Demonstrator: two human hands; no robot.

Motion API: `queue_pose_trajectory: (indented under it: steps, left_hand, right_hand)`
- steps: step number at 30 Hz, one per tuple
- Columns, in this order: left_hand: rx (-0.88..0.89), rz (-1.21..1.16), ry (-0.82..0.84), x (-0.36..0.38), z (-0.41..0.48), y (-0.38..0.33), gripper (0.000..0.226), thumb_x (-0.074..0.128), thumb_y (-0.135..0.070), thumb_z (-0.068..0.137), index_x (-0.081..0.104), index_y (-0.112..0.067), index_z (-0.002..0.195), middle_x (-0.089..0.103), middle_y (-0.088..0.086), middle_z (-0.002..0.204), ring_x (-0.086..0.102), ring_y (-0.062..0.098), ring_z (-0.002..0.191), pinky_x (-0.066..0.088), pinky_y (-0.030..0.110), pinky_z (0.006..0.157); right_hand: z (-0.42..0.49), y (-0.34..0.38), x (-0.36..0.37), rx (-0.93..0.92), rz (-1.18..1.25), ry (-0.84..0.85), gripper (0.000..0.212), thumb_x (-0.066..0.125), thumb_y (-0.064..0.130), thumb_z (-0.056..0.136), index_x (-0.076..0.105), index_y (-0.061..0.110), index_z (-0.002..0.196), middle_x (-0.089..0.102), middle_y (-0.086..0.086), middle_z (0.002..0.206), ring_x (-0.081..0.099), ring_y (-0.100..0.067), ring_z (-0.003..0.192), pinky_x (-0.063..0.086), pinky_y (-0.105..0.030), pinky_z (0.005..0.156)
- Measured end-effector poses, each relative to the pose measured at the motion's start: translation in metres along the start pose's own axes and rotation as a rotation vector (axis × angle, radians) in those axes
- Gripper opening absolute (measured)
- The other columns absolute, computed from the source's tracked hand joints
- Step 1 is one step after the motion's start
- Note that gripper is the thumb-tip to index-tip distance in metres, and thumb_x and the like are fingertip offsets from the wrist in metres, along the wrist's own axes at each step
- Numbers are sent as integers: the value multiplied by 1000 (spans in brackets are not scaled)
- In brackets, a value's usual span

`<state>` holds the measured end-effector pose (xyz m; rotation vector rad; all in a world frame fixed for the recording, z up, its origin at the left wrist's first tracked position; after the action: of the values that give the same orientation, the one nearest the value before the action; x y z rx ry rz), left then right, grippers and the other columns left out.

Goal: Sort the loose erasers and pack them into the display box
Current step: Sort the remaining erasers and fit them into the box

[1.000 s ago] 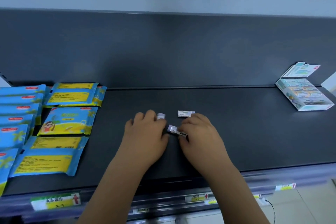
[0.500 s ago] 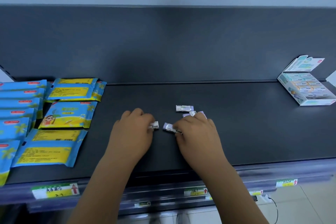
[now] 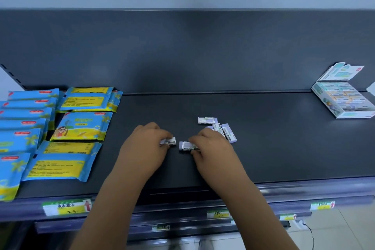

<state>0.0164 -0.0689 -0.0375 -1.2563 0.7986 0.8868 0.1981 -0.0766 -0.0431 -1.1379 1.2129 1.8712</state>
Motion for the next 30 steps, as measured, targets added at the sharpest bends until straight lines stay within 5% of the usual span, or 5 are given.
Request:
queue_pose_trajectory:
  steps: [15,19,30]
  left_hand:
    - [35,-85,-18,0,10,-18,17,70,-24,85,75,-32,100,57,-5,93,53,20,96,50,38,77]
    - [95,-130,-46,8,23,-55,20,71,-23,85,74,-33,102,58,-8,94,53,19,96,49,38,81]
    - [153,-163,-34,90,71,-217,24,72,-21,85,74,-36,104,56,-16,96,54,12,96,50,37,85]
  right_hand:
    - [3,-34,-28,-4,169,-161,24,75,11,82,75,22,103,66,9,101,63,-12,94,52,-30,83]
    - [4,-73,-57,16,255,-241,22,75,13,82,76,22,103,64,11,96,61,-7,84,51,-26,74]
    - [-20,-238,-135,5,297,-265,27,76,9,81,75,18,106,64,11,100,62,-5,87,51,-25,80]
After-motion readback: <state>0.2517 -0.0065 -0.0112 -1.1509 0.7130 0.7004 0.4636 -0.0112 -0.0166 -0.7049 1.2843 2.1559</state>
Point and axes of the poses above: each hand's wrist, its own z-axis towards the middle knuckle, its own x-axis out of the palm, y = z × x, the point moved 4 cm from there along z, towards the middle knuckle
